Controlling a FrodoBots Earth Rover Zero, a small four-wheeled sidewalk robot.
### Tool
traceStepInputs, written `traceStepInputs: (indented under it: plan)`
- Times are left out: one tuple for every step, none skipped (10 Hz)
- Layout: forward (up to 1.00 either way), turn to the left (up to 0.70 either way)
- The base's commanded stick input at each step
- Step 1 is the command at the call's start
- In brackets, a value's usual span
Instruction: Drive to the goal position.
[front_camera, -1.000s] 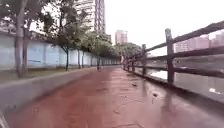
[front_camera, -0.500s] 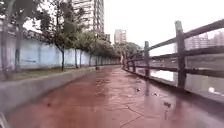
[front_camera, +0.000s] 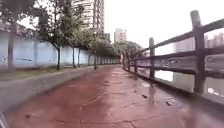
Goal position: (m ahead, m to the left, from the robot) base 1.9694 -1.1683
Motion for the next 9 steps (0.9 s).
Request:
traceStepInputs:
  plan:
    - [0.0, 0.0]
    - [0.0, 0.0]
    - [0.0, 0.0]
    - [0.0, 0.0]
    - [0.0, 0.0]
    - [0.0, 0.0]
    - [0.0, 0.0]
    - [0.38, 0.0]
    - [1.0, 0.0]
